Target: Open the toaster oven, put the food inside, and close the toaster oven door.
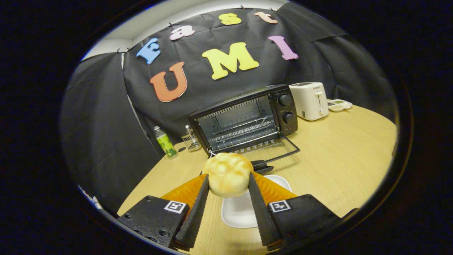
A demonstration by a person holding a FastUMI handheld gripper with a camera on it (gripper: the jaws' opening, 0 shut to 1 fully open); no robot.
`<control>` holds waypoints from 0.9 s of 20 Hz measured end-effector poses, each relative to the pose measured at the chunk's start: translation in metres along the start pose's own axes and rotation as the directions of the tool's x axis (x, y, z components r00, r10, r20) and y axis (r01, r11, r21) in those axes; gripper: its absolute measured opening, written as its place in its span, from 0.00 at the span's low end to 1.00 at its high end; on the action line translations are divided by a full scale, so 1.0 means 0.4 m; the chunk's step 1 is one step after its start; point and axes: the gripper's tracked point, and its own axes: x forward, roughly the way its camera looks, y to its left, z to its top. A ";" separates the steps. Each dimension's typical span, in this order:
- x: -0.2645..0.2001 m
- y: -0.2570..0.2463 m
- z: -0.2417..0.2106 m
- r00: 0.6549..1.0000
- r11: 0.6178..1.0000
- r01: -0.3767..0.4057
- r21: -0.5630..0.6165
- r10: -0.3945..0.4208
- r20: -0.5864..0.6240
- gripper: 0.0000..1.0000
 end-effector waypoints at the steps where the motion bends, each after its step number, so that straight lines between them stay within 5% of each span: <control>1: 0.016 0.001 0.017 1.000 1.000 -0.013 0.017 0.013 0.014 0.71; 10: 0.219 -0.026 0.196 0.990 0.978 -0.087 0.190 0.065 0.123 0.71; 18: 0.416 -0.056 0.220 0.999 0.948 -0.003 0.319 -0.009 0.036 0.71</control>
